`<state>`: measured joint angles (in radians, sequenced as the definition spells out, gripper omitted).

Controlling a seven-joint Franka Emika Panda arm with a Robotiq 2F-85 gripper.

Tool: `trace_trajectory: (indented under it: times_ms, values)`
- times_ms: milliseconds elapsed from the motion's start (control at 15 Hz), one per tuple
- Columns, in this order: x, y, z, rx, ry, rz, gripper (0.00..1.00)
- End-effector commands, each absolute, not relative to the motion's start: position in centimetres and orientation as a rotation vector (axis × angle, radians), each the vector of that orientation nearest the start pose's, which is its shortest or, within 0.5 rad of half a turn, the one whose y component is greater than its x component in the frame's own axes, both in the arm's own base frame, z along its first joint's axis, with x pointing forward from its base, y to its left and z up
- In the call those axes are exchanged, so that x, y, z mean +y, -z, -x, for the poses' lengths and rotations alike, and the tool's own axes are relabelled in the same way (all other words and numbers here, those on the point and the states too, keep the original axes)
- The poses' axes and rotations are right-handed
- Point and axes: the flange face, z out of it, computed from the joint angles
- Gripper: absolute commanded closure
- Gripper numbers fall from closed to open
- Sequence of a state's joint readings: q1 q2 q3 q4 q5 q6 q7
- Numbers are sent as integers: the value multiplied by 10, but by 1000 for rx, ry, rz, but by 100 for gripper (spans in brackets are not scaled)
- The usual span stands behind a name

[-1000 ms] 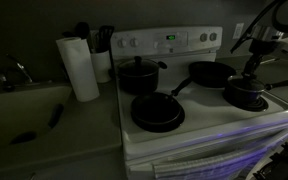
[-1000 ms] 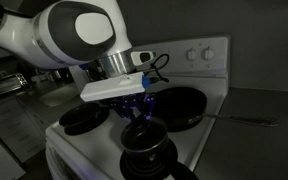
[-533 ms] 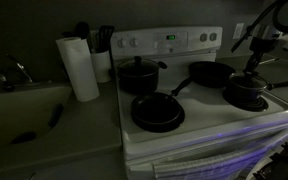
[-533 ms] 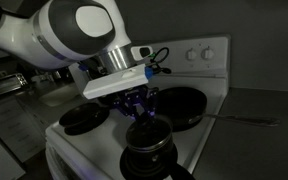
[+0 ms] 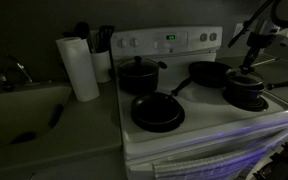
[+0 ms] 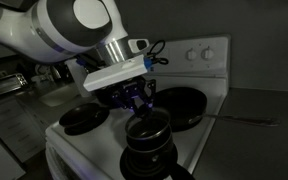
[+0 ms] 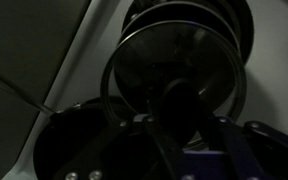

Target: Remove the lid from the front right pot and put it on the stove

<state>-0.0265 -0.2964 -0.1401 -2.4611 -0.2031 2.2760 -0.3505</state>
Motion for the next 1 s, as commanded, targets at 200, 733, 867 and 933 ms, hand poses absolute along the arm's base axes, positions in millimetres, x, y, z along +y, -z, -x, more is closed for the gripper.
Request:
trace_trajectory:
  times_ms: [200,733,867,933]
  values:
    - [-56,-427,-468,-649,136,3176,85]
    - [-7,-431,-490,-750,195,3051,85]
    - [5,-434,-493,-763,211,3040,85]
    - [11,-435,-494,-765,214,3037,85]
